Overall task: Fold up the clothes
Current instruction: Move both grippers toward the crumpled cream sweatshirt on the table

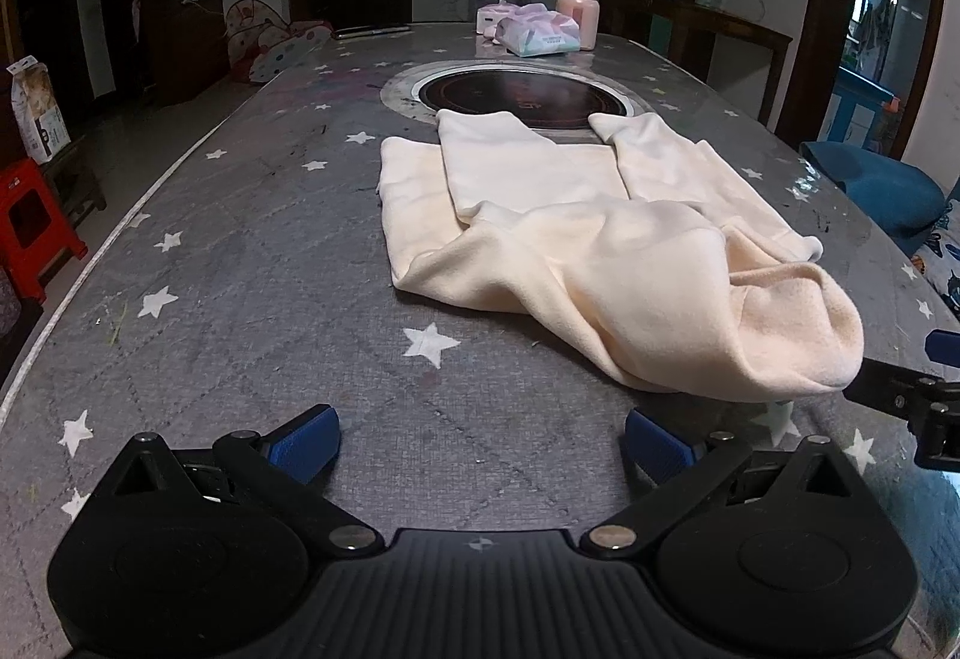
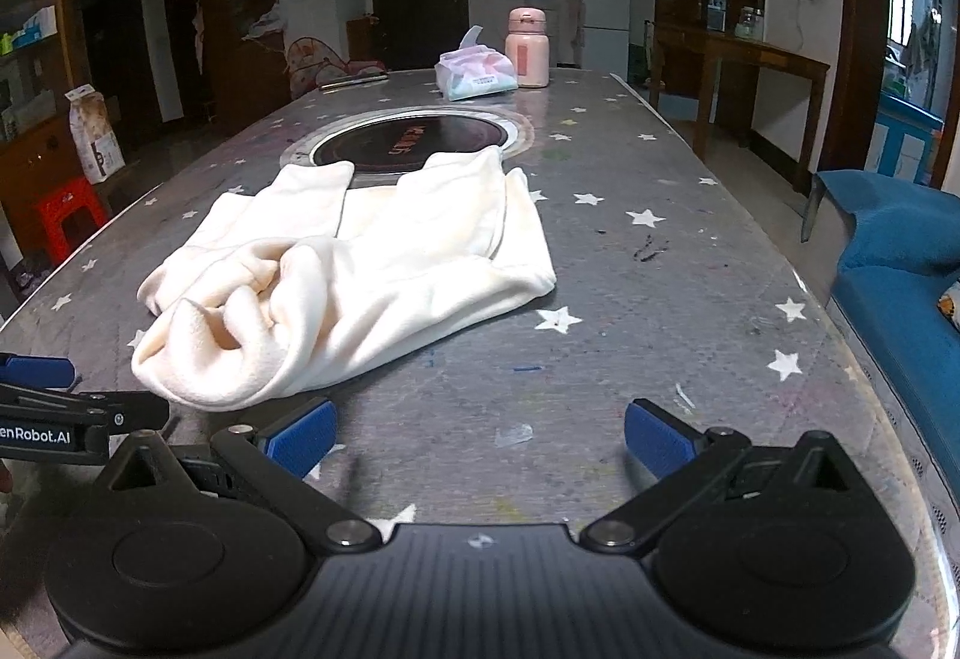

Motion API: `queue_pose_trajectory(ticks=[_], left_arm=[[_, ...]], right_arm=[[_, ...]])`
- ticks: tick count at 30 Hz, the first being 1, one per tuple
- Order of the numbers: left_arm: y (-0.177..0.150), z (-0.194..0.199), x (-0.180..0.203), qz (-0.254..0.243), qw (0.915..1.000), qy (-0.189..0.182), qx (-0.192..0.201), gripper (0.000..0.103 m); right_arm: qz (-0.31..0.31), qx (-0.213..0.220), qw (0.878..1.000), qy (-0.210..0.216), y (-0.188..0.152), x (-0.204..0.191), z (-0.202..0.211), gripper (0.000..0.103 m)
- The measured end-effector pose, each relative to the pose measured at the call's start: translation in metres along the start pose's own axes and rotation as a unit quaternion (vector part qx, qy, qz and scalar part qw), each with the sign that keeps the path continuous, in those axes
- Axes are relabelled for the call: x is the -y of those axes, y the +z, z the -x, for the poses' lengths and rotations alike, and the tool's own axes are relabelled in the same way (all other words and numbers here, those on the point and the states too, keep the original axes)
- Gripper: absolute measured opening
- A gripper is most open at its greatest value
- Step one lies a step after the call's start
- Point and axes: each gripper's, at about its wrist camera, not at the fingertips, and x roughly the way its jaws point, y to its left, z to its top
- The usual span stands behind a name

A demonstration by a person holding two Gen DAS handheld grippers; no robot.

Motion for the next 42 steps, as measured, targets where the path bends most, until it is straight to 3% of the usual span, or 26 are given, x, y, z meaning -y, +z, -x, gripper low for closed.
queue_pose_trajectory(ticks=[42], left_arm=[[0.003,-0.001,0.002,0.000,1.0000,0.005,-0.008,0.103]], right_arm=[[0.017,-0.003,1.000,0.013,0.002,-0.013,-0.002,0.103]])
